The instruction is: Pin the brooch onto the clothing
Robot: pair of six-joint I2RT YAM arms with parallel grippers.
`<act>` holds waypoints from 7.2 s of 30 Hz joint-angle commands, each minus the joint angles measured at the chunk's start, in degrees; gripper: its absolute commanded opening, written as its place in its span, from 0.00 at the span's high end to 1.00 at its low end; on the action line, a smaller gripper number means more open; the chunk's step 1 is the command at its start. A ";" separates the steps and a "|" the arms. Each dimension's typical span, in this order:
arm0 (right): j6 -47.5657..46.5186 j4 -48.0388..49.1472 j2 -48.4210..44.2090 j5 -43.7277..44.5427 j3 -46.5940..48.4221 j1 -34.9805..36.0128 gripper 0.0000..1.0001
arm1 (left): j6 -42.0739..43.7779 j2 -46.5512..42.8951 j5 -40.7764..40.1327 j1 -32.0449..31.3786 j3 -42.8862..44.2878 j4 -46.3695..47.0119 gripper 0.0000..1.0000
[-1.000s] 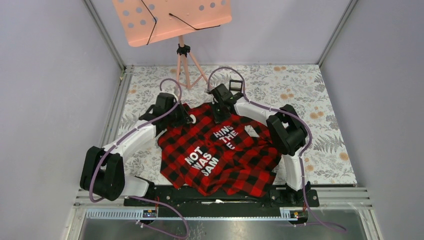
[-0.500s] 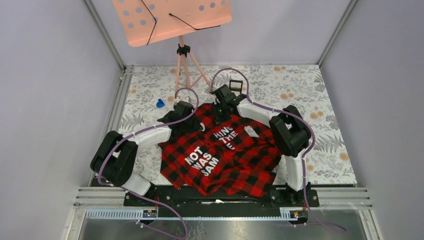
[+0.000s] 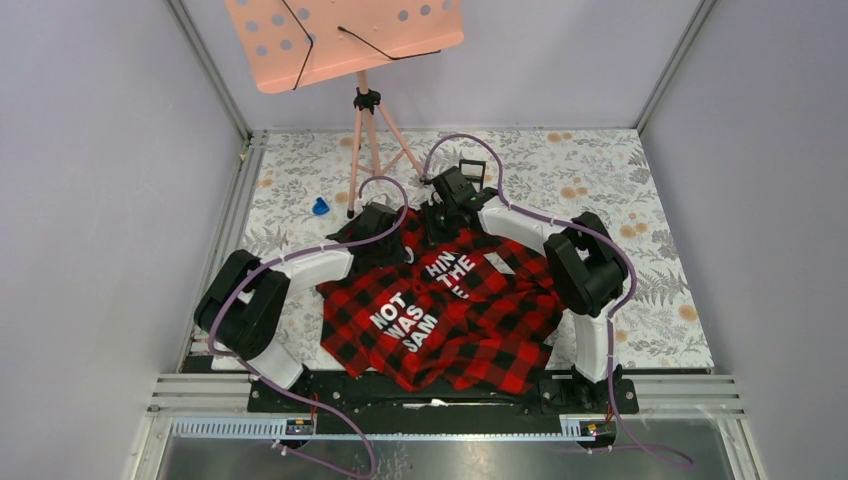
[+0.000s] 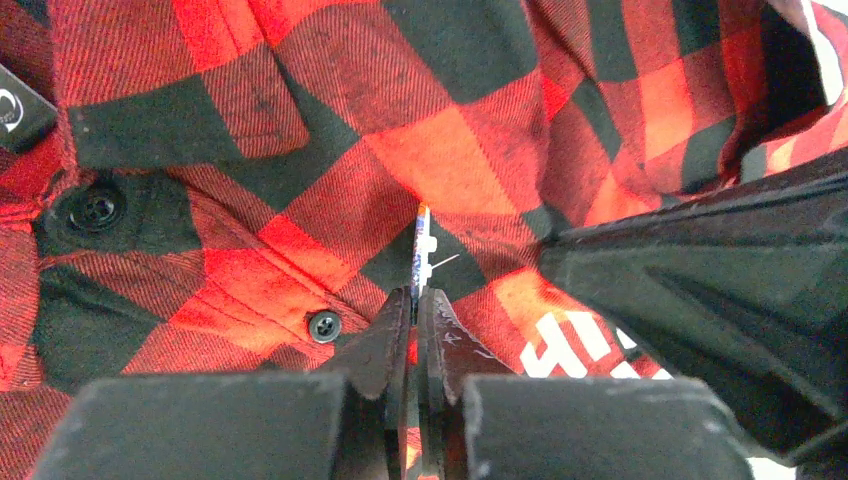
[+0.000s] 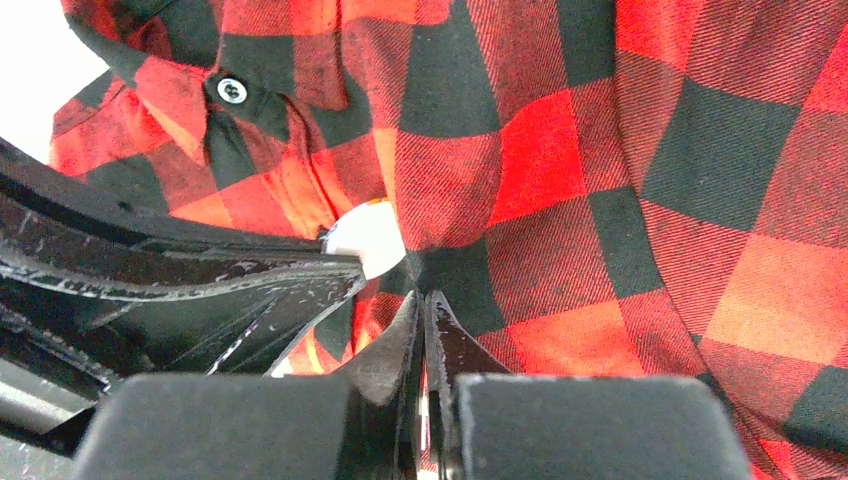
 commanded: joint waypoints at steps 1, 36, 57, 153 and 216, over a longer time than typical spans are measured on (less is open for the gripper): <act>-0.24 1.52 -2.97 -5.18 -0.55 -0.43 1.00 | -0.89 1.00 -1.48 -0.29 3.38 2.71 1.00; -1.67 -1.45 2.40 -9.08 -0.32 -0.42 1.00 | -4.30 0.07 3.17 -0.29 -0.23 13.32 1.00; 1.70 2.18 -5.67 -1.45 -4.27 -1.14 1.00 | -3.65 0.77 0.96 -0.33 -0.19 7.70 1.00; -0.38 1.11 -8.18 -9.43 -8.21 -1.44 0.77 | -4.21 -1.71 4.31 -1.76 -7.10 23.65 1.00; -0.13 32.49 -13.71 -34.36 -27.96 -9.74 0.61 | 1.26 -5.24 44.04 8.28 -12.36 37.90 1.00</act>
